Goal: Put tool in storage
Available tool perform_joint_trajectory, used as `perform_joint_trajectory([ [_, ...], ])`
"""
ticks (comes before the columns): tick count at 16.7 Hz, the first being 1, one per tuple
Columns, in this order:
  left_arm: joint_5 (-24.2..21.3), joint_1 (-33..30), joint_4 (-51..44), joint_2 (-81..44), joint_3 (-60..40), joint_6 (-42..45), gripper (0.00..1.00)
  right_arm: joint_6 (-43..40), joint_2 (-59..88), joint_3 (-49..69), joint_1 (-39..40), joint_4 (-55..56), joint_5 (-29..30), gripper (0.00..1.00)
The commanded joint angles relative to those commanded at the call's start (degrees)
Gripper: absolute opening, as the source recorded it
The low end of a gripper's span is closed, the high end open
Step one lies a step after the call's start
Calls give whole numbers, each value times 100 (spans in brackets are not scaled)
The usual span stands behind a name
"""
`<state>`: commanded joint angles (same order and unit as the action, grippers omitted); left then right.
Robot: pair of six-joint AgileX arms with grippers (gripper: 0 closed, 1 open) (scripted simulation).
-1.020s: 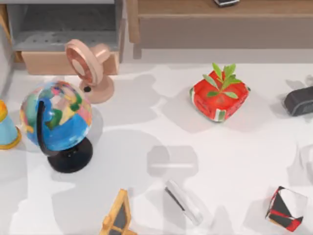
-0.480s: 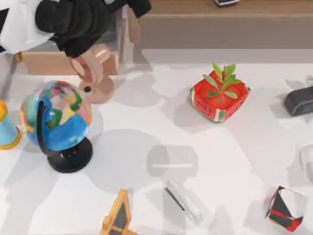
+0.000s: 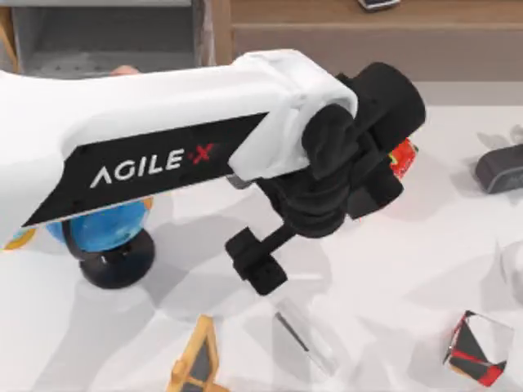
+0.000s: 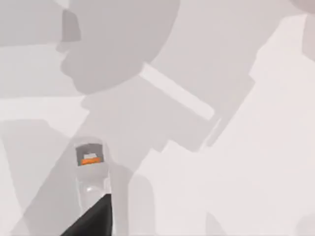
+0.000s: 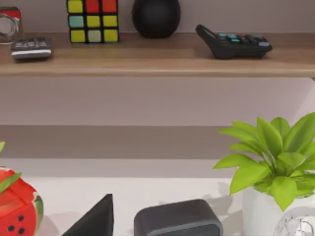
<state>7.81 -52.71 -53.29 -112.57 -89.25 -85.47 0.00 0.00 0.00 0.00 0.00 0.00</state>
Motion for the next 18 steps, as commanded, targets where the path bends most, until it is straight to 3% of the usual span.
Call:
perform_joint_trajectory([
  [4,261,-780,-1066,-391,-223,-1215,100,0,0,0,0,0,0,100],
  [7,331,-980,-1347,-503,-275,-1535,100,0,0,0,0,0,0,100],
  [14,330,-946,-1237,-520,-175,-1500,100,0,0,0,0,0,0,100],
  [18,334,-846,-441,-743,318,-1392,100,0,0,0,0,0,0,100],
])
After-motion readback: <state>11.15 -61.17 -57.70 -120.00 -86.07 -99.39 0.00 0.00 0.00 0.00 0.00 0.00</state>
